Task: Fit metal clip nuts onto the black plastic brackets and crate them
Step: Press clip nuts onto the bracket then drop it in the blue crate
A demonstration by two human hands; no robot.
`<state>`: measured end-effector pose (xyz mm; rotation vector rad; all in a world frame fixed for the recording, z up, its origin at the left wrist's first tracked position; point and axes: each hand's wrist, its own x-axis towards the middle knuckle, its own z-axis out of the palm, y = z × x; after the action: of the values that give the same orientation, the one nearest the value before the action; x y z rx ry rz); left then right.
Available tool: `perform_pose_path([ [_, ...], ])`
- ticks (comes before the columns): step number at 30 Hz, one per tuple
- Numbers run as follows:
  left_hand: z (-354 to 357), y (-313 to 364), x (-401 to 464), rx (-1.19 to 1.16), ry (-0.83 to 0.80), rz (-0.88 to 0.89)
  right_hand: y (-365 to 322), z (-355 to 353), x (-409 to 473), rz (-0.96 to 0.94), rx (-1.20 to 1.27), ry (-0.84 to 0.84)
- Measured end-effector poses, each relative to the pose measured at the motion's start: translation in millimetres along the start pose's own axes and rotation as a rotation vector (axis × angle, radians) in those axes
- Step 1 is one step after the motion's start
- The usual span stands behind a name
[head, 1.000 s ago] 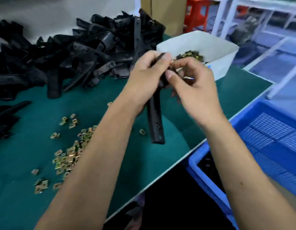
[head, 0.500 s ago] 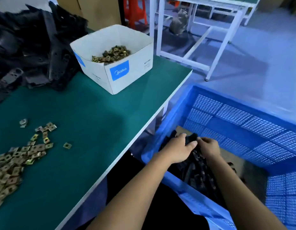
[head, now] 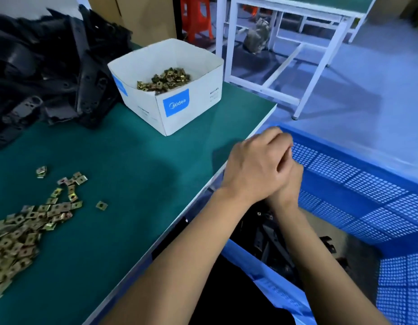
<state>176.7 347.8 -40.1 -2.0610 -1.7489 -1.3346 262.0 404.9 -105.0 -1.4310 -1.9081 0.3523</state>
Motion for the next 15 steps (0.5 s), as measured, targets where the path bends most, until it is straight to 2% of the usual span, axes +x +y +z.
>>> perform_pose_path([
  [2,-35.3,-5.2,16.9,-0.032,0.24,-0.033,-55.9,-12.0,2.6,-0.193,0.196,0.144],
  [3,-52.7,-11.3,23.5,-0.033,0.326,-0.062,-78.0,-14.5,2.5,-0.286,0.226,0.153],
  [7,-132.0,-57.7,18.1,0.016,0.576,-0.281,-163.9,0.4,-2.1,-0.491,0.35,-0.146],
  [11,-194.8,-108.8,-22.6,0.241,0.716,-0.506,-236.2,46.2,-14.3,-0.608,0.272,-0.423],
  [13,-217.3,-129.5,-43.9,0.332,0.721,-0.605,-265.1,73.1,-18.2,-0.611,0.196,-0.495],
  [15,-238.2,-148.3,-63.2,0.425,0.662,-0.758,-290.5,102.1,-21.7,-0.677,0.074,-0.497],
])
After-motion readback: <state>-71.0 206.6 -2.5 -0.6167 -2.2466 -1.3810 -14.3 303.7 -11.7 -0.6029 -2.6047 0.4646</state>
